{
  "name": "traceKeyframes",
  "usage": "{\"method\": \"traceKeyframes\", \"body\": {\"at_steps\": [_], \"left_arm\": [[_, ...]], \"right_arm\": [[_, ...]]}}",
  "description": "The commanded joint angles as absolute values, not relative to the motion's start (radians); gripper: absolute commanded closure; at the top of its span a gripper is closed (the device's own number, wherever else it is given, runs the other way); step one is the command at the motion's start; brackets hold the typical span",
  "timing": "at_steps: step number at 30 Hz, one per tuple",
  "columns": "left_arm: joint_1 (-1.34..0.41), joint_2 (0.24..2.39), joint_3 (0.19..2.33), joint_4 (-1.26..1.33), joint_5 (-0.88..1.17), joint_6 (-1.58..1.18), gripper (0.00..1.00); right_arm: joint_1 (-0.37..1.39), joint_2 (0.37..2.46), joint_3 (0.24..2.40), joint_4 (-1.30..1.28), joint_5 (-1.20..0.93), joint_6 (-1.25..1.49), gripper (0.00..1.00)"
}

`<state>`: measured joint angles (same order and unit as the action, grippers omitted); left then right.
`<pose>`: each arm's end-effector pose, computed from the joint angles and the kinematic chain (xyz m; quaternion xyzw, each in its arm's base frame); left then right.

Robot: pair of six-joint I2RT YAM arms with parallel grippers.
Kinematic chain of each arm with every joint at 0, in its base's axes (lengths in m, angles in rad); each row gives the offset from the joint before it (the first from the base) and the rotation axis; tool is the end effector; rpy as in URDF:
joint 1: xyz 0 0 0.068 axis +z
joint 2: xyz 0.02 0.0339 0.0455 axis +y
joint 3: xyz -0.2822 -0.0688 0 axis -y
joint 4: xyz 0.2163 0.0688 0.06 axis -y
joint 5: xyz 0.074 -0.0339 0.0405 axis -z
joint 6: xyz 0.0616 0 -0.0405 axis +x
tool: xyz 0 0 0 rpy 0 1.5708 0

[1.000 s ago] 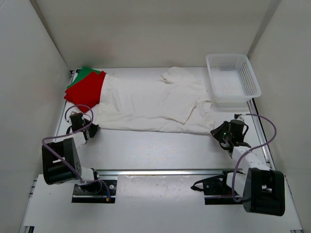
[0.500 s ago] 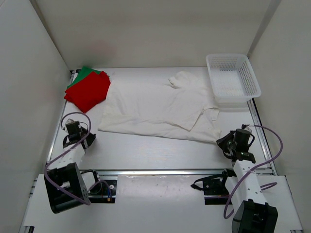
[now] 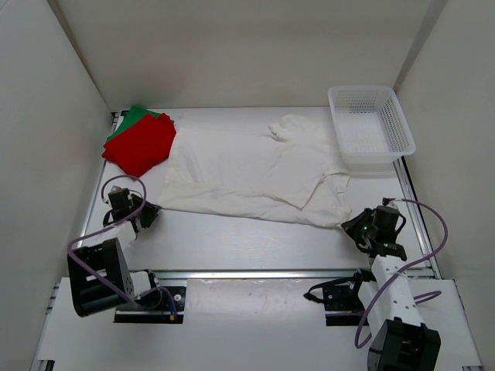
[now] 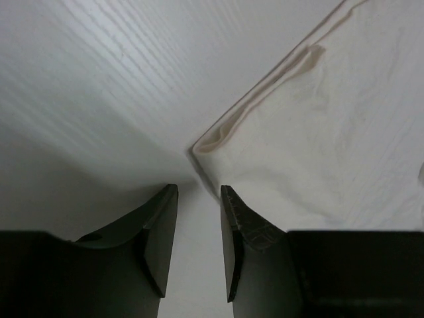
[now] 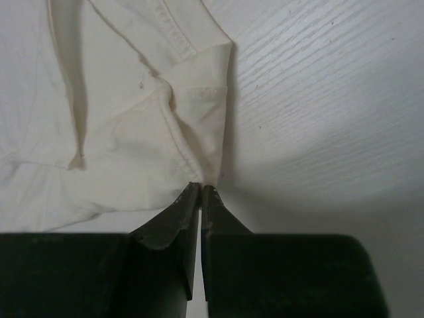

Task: Fold and stack the t-shirts
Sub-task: Fold the flattened tshirt in 1/3 of the way

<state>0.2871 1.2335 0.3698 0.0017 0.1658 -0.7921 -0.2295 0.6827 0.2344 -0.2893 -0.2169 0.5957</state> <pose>0.1951 0.0470 0.1520 -0.4556 0.8166 -0.1616 0.3155 0.1211 -0.0147 0.1616 0.3244 0.8504 0.1706 0.3775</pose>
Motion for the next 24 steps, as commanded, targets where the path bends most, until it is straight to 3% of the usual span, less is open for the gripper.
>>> {"method": "traceKeyframes", "body": {"at_steps": [1, 3, 10, 11, 14, 24], "left_arm": [[0.278, 1.282, 0.385, 0.073, 0.176, -0.853, 0.56], [0.262, 1.293, 0.388, 0.097, 0.158, -0.862, 0.54], [0.245, 1.384, 0.396, 0.138, 0.123, -0.871, 0.61], [0.253, 1.384, 0.391, 0.153, 0.127, -0.873, 0.74], [0.262, 1.399, 0.399, 0.146, 0.123, -0.864, 0.99], [0.33, 1.267, 0.37, 0.015, 0.074, -0.778, 1.0]], "right_arm": [[-0.239, 0.677, 0.212, -0.218, -0.265, 0.598, 1.0], [-0.236, 0.678, 0.203, -0.198, -0.279, 0.6, 1.0], [-0.229, 0.681, 0.195, -0.167, -0.298, 0.606, 1.0], [-0.224, 0.69, 0.193, -0.166, -0.301, 0.607, 1.0], [-0.224, 0.686, 0.186, -0.167, -0.284, 0.612, 1.0], [-0.227, 0.699, 0.202, -0.225, -0.203, 0.621, 1.0]]}}
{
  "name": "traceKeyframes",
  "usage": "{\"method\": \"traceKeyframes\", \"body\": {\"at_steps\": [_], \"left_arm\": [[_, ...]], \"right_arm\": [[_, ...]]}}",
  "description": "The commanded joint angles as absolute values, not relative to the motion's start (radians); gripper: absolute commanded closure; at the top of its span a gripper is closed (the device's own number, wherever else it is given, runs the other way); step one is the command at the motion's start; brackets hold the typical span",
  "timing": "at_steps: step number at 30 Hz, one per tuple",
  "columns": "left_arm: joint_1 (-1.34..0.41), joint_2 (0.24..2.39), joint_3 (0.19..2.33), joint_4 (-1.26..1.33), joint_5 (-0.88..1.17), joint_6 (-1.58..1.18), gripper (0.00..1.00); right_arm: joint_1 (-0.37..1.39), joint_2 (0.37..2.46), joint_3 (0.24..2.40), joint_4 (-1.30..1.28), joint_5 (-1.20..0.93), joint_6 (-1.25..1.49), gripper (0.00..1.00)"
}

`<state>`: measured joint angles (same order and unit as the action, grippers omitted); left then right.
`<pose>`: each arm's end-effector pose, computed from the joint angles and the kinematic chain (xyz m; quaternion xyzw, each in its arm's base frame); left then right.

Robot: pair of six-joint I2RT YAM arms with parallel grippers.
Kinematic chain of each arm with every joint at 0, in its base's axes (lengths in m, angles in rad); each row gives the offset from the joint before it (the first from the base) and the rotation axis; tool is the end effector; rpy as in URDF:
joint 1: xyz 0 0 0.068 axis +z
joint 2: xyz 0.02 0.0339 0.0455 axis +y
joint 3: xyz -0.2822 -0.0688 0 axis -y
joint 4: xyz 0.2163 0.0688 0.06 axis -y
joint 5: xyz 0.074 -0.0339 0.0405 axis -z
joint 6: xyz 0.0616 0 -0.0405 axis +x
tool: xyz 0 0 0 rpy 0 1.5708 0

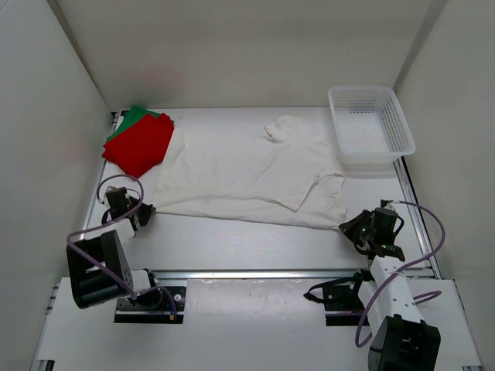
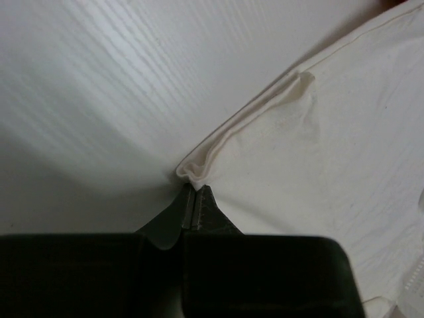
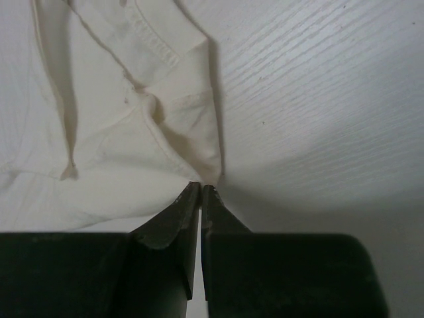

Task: Fold and stack the t-shirts
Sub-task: Fold the flattened tshirt in 1/3 of the way

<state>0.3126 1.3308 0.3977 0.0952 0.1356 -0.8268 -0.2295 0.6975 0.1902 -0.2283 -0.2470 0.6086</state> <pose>0.2121 0.0598 0.1492 -0.4820 0.7974 -0.1521 0.3296 0.1213 -0.0129 0.1524 0.3235 0.8489 0.1864 0.3741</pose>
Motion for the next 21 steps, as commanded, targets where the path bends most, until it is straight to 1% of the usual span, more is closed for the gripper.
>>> {"method": "traceKeyframes", "body": {"at_steps": [1, 4, 8, 10, 12, 13, 14, 15, 16, 17, 18, 19, 20, 21], "left_arm": [[0.34, 1.238, 0.365, 0.003, 0.066, -0.763, 1.0], [0.359, 1.161, 0.306, -0.07, 0.083, -0.735, 1.0], [0.361, 1.001, 0.253, -0.162, 0.097, -0.695, 1.0], [0.35, 0.936, 0.273, -0.243, 0.08, -0.703, 1.0], [0.376, 0.861, 0.273, -0.316, 0.077, -0.674, 1.0], [0.386, 0.85, 0.285, -0.342, 0.058, -0.649, 0.97], [0.374, 0.844, 0.291, -0.356, 0.057, -0.628, 0.86], [0.353, 0.838, 0.291, -0.371, 0.04, -0.635, 0.79], [0.347, 0.835, 0.29, -0.368, 0.038, -0.65, 0.62], [0.362, 0.834, 0.294, -0.37, 0.058, -0.655, 0.39], [0.367, 0.842, 0.298, -0.373, 0.069, -0.652, 0.26], [0.368, 0.85, 0.304, -0.374, 0.075, -0.653, 0.13], [0.368, 0.859, 0.314, -0.368, 0.066, -0.653, 0.06], [0.374, 0.858, 0.316, -0.368, 0.061, -0.655, 0.05]], "right_arm": [[-0.226, 0.699, 0.21, -0.239, -0.189, 0.623, 1.0], [-0.209, 0.69, 0.216, -0.282, -0.157, 0.641, 1.0], [-0.184, 0.672, 0.227, -0.333, -0.082, 0.667, 1.0], [-0.186, 0.667, 0.236, -0.371, -0.048, 0.69, 1.0], [-0.176, 0.657, 0.252, -0.394, -0.019, 0.701, 1.0], [-0.172, 0.65, 0.253, -0.403, -0.002, 0.709, 1.0], [-0.167, 0.644, 0.25, -0.391, 0.0, 0.703, 0.98], [-0.175, 0.646, 0.247, -0.385, -0.018, 0.693, 0.93], [-0.176, 0.644, 0.258, -0.393, -0.024, 0.681, 0.83], [-0.178, 0.643, 0.279, -0.399, -0.006, 0.667, 0.72], [-0.172, 0.638, 0.311, -0.416, -0.003, 0.641, 0.67], [-0.169, 0.641, 0.316, -0.422, 0.026, 0.623, 0.58], [-0.164, 0.64, 0.352, -0.425, 0.034, 0.617, 0.53], [-0.163, 0.646, 0.379, -0.429, 0.025, 0.594, 0.5]]}}
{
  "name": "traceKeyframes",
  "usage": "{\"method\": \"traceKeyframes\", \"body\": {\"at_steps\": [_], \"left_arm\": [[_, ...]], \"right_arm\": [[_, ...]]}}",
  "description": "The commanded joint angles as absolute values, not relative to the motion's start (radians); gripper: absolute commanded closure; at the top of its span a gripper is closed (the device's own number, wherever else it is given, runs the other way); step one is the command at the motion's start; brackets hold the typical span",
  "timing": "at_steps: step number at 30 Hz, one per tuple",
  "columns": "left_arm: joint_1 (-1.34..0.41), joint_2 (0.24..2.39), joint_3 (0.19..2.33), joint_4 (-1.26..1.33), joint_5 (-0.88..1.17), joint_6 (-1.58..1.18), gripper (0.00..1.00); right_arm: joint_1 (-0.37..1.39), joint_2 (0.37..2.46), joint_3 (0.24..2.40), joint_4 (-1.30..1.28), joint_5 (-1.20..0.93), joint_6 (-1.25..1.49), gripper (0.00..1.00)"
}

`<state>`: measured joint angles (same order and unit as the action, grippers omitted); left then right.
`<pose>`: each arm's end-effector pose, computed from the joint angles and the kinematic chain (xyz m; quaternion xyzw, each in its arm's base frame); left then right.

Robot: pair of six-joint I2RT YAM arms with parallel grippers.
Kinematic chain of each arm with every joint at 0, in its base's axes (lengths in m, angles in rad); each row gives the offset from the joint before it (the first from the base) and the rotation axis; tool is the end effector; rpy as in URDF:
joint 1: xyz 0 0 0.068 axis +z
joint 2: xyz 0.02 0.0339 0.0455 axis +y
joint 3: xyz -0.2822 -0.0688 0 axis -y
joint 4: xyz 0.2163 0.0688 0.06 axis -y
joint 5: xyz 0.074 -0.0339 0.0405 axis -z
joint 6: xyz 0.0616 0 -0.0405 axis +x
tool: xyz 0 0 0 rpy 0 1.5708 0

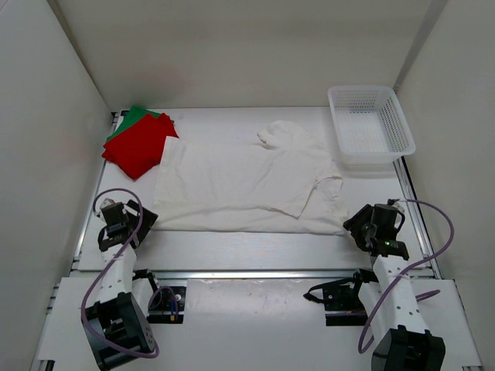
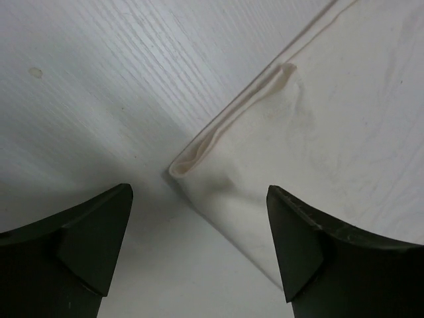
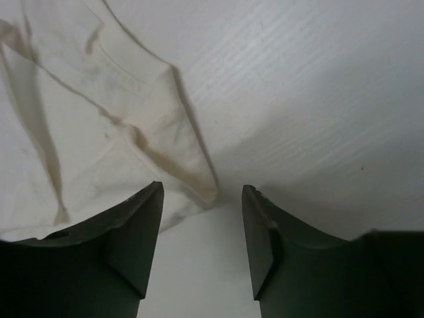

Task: Fold and stack the t-shirts
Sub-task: Fold the flattened tshirt in 1/3 of the way

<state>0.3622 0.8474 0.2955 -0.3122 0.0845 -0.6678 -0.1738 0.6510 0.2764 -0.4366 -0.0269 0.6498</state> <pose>0.1297 0.0436 0.1598 -0.4490 0.8230 -0.0918 0.3357 0.1107 -0.0178 0.1629 0.3671 0.8530 0.0995 0.3573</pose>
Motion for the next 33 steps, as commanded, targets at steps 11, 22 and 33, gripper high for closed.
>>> {"method": "traceKeyframes", "body": {"at_steps": [11, 22, 33], "left_arm": [[-0.039, 0.882, 0.414, -0.151, 0.04, -0.695, 0.31], [-0.578, 1.192, 0.476, 0.165, -0.011, -0.724, 0.42], [-0.626, 1.266, 0.456, 0.278, -0.006, -0.721, 0.41]], "right_arm": [[0.072, 0.868, 0.417, -0.074, -0.235, 0.603, 0.97], [0.256, 1.238, 0.446, 0.244, -0.245, 0.601, 0.6], [0.284, 1.338, 0.439, 0.275, -0.239, 0.614, 0.66]]}}
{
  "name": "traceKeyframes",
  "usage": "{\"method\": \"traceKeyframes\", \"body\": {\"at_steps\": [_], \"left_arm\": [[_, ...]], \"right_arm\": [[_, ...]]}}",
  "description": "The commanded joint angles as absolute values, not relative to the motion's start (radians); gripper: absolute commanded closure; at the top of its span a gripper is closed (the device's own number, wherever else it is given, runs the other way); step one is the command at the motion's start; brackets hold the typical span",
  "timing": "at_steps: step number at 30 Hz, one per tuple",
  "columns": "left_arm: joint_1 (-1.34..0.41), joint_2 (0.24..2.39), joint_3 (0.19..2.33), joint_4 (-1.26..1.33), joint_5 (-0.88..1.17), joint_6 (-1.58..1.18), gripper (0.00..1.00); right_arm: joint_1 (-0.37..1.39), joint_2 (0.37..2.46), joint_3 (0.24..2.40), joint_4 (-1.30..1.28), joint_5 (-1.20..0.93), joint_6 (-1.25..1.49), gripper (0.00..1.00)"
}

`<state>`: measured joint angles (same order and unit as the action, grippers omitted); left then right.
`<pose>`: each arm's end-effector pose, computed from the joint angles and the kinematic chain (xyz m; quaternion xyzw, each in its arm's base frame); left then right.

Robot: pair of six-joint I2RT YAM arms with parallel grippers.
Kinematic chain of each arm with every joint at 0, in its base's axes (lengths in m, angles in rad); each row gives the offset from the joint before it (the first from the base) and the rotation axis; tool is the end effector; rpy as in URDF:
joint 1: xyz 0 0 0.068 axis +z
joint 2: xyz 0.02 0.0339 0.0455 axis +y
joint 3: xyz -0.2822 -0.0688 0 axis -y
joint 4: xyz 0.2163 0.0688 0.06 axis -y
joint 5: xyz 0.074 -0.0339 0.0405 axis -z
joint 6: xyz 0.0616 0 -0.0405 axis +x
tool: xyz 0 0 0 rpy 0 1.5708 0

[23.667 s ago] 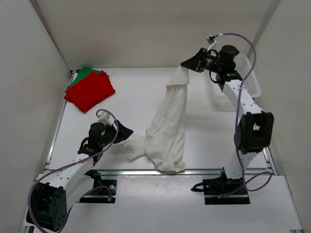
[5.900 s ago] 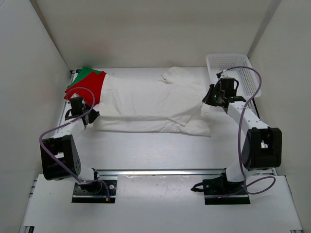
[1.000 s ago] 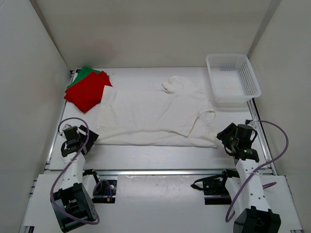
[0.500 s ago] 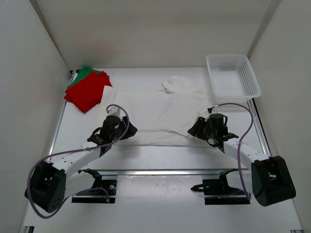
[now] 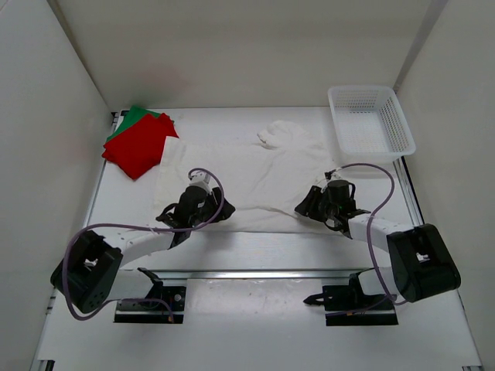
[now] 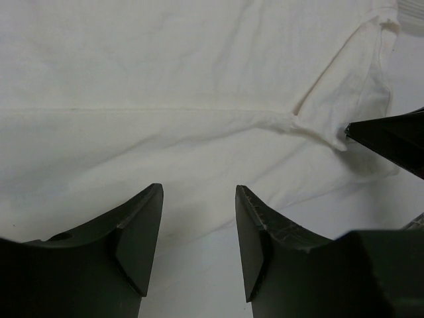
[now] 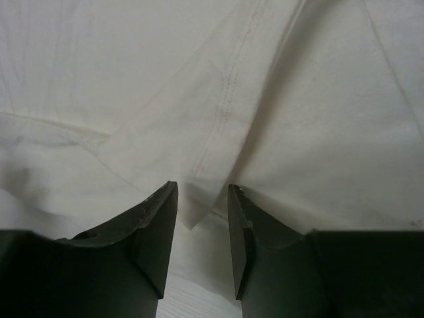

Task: Fold and stack the t-shirts
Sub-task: Fold the flattened tshirt in 1/3 of the way

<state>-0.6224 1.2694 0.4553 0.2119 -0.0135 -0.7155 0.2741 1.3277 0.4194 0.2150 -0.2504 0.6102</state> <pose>0.1956 -0.1393 0.1901 -0.0443 0.8839 -0.2840 0.3689 0.2223 0.0784 0.1683 0.0979 0.8944 0.2825 0.3326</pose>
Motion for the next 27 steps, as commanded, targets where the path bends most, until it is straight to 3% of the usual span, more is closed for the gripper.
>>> {"method": "traceKeyframes", "body": {"at_steps": [1, 11, 17, 21, 27], "left_arm": [[-0.62, 1.264, 0.443, 0.284, -0.005, -0.721, 0.41], [-0.598, 1.235, 0.377, 0.319, -0.005, -0.747, 0.41], [-0.578, 1.203, 0.37, 0.282, 0.008, -0.741, 0.42], [-0.578, 1.163, 0.371, 0.253, 0.002, -0.739, 0.42], [-0.591, 1.137, 0.374, 0.25, -0.031, -0.75, 0.42]], "right_arm": [[0.291, 1.336, 0.436, 0.273, -0.236, 0.62, 0.65], [0.299, 1.436, 0.517, 0.331, -0.294, 0.655, 0.69], [0.249, 1.61, 0.692, 0.486, -0.5, 0.828, 0.76], [0.245, 1.623, 0.821, 0.454, -0.522, 0.818, 0.66], [0.252, 1.43, 0.687, 0.375, -0.395, 0.688, 0.6]]}}
